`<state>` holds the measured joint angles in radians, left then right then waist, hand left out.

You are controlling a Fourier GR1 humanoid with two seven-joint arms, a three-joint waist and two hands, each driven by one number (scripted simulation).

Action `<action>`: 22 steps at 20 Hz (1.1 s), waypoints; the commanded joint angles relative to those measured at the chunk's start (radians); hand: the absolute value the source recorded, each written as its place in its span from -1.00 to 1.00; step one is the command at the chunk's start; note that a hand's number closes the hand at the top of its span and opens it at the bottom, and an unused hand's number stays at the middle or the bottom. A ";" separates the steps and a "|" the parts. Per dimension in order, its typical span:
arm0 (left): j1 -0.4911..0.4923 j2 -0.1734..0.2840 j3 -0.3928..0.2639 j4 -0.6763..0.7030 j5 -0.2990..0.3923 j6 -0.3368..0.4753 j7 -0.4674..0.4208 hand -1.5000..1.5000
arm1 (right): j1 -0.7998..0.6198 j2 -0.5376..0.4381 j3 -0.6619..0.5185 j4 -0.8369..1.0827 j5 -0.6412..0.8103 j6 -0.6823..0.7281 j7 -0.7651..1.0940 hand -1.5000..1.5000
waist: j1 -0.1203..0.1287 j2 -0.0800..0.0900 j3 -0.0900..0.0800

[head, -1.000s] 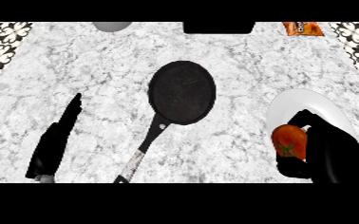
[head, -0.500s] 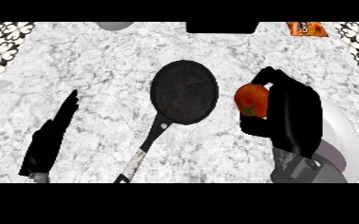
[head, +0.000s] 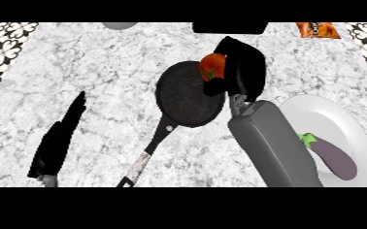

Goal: Pick the tomato from the plate and place it in the pan

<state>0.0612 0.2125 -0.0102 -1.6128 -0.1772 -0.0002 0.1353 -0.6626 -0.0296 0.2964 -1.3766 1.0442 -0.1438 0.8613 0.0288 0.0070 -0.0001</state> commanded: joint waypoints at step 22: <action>-0.056 -0.010 -0.042 -0.015 -0.013 -0.046 0.022 0.00 | -0.242 0.030 -0.122 0.753 -0.764 -0.496 -0.489 -1.00 | 0.090 0.018 0.003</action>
<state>0.0000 0.1905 -0.0507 -1.6044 -0.2008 -0.0249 0.1447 -0.9133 -0.0002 0.1662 -0.6281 0.3747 -0.5055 0.4771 0.1101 0.0291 0.0030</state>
